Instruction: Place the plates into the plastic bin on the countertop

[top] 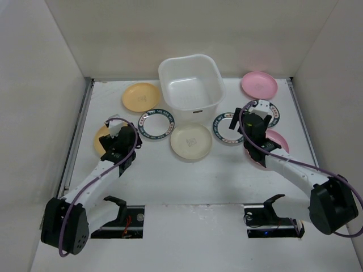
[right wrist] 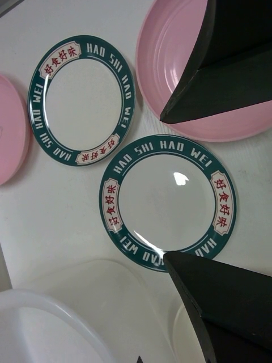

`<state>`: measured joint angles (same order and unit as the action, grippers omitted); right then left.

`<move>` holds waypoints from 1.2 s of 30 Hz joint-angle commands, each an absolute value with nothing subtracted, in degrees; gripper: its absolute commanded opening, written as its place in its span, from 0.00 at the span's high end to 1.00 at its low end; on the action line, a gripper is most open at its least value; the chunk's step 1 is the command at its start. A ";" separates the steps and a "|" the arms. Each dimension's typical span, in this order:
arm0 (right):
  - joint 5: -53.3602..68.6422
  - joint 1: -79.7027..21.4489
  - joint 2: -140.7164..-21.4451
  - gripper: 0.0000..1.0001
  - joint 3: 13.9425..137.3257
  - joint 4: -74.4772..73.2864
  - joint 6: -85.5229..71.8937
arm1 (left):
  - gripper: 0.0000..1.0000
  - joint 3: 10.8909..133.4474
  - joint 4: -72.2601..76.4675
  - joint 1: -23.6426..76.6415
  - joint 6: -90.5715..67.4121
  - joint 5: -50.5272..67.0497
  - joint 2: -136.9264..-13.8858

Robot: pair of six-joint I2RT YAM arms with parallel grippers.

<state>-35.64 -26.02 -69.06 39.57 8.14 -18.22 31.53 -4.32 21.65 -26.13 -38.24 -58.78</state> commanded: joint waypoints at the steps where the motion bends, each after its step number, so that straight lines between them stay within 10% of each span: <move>1: -33.93 -26.85 -67.76 0.00 40.34 11.43 -18.63 | 0.05 31.64 -2.90 17.19 -27.86 -32.27 -59.85; 23: -32.96 -28.96 -69.70 0.00 40.96 12.66 -18.28 | 0.20 34.36 2.72 17.80 -18.37 -24.52 -75.41; 36: -32.96 -29.22 -70.58 0.00 40.96 13.45 -18.11 | 0.68 35.42 0.70 16.39 -18.63 -24.52 -78.92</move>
<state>-33.12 -28.60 -70.24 39.57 9.91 -18.20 33.78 1.45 17.10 -18.59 -24.40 -79.31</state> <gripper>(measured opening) 1.000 0.340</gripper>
